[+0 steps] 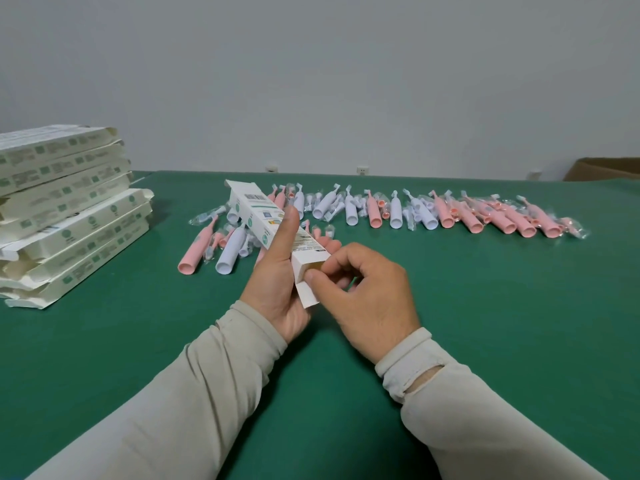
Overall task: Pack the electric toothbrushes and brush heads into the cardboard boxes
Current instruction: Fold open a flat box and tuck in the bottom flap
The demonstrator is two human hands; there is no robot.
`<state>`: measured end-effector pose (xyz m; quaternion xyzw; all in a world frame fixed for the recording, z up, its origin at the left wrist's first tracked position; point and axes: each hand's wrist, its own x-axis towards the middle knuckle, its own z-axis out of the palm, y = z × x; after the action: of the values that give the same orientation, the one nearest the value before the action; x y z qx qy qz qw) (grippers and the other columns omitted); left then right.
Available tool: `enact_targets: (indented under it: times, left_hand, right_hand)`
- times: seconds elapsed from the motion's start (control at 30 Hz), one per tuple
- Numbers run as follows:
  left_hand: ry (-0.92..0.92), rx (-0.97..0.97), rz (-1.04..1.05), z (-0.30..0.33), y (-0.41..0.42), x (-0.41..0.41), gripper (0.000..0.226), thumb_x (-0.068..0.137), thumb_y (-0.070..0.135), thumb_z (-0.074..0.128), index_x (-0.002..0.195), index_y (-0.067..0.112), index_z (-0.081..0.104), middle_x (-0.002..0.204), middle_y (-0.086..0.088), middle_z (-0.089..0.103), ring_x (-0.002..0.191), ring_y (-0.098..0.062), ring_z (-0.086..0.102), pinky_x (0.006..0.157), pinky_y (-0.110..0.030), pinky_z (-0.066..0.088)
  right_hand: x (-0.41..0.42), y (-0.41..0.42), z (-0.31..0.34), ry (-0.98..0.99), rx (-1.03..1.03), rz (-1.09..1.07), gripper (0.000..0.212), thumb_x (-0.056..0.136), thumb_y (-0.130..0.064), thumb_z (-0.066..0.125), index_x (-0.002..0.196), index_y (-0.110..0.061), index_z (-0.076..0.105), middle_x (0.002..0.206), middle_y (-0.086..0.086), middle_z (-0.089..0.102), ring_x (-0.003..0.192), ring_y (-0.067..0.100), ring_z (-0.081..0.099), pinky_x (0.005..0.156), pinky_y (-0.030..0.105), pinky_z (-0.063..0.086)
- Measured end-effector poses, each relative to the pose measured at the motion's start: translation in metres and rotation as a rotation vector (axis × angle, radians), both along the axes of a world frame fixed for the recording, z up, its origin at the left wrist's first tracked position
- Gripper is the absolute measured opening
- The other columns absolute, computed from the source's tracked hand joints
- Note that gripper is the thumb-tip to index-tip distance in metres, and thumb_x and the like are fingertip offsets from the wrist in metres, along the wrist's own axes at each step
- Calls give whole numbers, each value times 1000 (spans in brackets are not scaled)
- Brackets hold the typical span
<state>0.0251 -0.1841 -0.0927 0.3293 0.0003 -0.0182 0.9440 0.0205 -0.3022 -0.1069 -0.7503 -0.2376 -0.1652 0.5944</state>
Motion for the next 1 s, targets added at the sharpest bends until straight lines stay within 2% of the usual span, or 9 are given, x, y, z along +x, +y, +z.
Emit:
enact_targets:
  times: [0.07,0.2,0.27,0.43,0.63,0.77,0.87,0.93,1.0]
  left_hand:
    - [35,13,-11,2,1,-1,71,86,55,68,140,12,51,106,-9,53,104,-22,56,87,-44,58]
    - [69,-86,-23,5,12,2,90,80,59,68,154,19,35,116,-10,44,115,-19,43,116,-42,36]
    - [68,-93,-3,5,14,3,92,79,58,68,156,23,32,118,-11,38,115,-20,39,120,-44,27]
    - [81,-108,35,6,13,2,90,81,57,67,153,12,36,143,-15,42,133,-24,43,120,-47,28]
    - [84,-131,47,8,6,-2,79,90,54,63,149,7,38,107,-12,52,112,-25,51,114,-48,38]
    - [83,-117,48,11,6,-4,76,91,51,62,147,4,41,120,-13,43,112,-22,49,116,-45,36]
    - [61,-42,41,14,3,-8,66,93,49,62,144,10,46,113,-10,43,104,-18,50,107,-42,46]
    - [35,25,10,11,3,-8,40,93,45,63,127,24,61,98,-10,53,90,-21,62,81,-46,59]
    - [45,112,5,11,5,-11,32,88,46,68,112,25,65,89,-10,56,75,-24,66,69,-47,60]
  right_hand:
    - [1,-2,0,-1,-65,32,17,73,-44,70,75,-28,65,90,-18,69,67,6,62,60,18,45]
    - [2,-10,1,-80,-273,220,22,74,-46,64,92,-33,61,96,-13,60,89,9,59,74,16,46]
    - [3,-10,1,-128,-375,191,30,73,-43,62,101,-38,53,101,-16,58,92,7,57,79,23,50]
    - [3,-10,4,-207,-295,65,24,80,-36,65,100,-38,51,99,-19,56,85,7,58,72,26,52]
    - [3,-13,6,-264,-222,42,7,85,-24,72,90,-27,67,96,-14,57,87,8,60,76,18,49]
    - [3,-14,7,-255,-227,31,5,87,-24,71,91,-26,73,95,-15,57,91,5,59,79,16,47]
    - [2,-14,8,-250,-225,9,3,86,-27,72,88,-27,70,91,-16,55,83,7,58,74,23,50]
    - [2,-16,9,-258,-232,-49,12,83,-34,74,85,-29,63,88,-16,54,76,8,57,67,23,49]
    - [4,-18,10,-227,-246,-109,26,76,-47,76,85,-31,58,86,-18,53,71,6,55,63,23,46]
